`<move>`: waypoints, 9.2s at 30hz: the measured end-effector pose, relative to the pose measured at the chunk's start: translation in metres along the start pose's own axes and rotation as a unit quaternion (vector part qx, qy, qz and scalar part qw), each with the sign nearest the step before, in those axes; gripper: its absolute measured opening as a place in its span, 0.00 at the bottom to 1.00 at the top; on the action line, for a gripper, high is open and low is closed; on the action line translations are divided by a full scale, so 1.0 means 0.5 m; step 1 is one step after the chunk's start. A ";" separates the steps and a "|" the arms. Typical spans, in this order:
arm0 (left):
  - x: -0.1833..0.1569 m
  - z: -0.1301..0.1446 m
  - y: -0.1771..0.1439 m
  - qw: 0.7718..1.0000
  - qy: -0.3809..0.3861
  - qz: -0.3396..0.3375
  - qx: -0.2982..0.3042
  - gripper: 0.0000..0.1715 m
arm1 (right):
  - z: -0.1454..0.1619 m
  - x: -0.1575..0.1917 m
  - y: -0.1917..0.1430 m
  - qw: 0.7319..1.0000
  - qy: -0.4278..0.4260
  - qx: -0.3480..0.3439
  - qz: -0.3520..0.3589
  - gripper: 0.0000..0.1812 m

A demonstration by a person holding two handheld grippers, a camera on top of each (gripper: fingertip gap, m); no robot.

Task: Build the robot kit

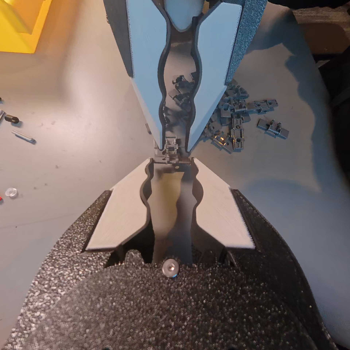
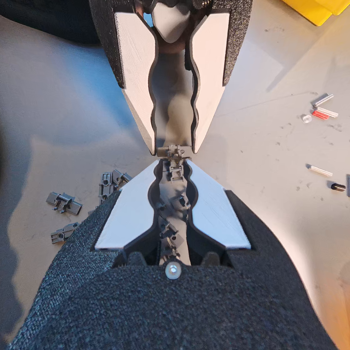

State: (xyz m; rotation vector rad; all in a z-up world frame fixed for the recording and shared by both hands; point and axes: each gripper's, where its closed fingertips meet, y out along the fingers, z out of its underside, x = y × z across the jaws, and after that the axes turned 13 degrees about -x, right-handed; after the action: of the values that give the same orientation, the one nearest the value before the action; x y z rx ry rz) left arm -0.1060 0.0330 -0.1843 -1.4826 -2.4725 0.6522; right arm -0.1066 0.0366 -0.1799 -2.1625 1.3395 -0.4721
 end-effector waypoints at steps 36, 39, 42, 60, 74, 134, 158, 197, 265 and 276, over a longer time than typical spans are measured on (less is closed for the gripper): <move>-0.006 0.007 0.012 0.995 -0.021 0.027 0.092 0.21 | 0.016 0.002 0.011 0.998 0.018 0.050 -0.016 0.07; -0.006 0.005 0.013 0.995 -0.020 0.030 0.089 0.21 | 0.017 0.003 0.010 0.999 0.022 0.040 -0.013 0.07; -0.006 0.004 0.014 0.996 -0.021 0.030 0.086 0.21 | 0.017 0.003 0.009 0.999 0.026 0.029 -0.012 0.07; -0.002 0.010 0.002 0.997 -0.018 0.021 0.069 0.21 | 0.008 -0.002 -0.008 1.000 0.026 -0.001 -0.002 0.16; 0.018 0.032 -0.043 0.999 -0.032 -0.011 0.025 0.22 | 0.043 0.006 -0.027 0.995 0.065 0.068 0.035 0.15; -0.035 0.026 -0.051 0.997 0.058 -0.056 0.020 0.16 | -0.003 0.081 -0.018 0.998 0.040 0.033 0.022 0.13; -0.064 0.046 -0.051 0.999 0.022 -0.008 0.045 0.09 | -0.069 -0.020 0.035 0.999 -0.045 -0.009 -0.012 0.10; -0.059 0.038 -0.034 0.997 0.051 -0.027 0.041 0.13 | 0.005 0.054 0.033 0.997 0.017 0.068 0.007 0.21; -0.054 0.040 -0.053 0.999 0.005 -0.030 0.032 0.12 | -0.042 -0.039 0.066 1.000 0.001 0.024 0.009 0.18; -0.032 0.046 -0.089 0.999 0.015 -0.040 0.025 0.11 | -0.039 -0.036 0.087 1.000 -0.006 0.028 -0.013 0.08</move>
State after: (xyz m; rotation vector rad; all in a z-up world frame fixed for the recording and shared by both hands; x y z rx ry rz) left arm -0.1419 -0.0051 -0.1833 -1.3583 -2.4605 0.6663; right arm -0.1562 0.0320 -0.1915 -2.1362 1.2783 -0.4992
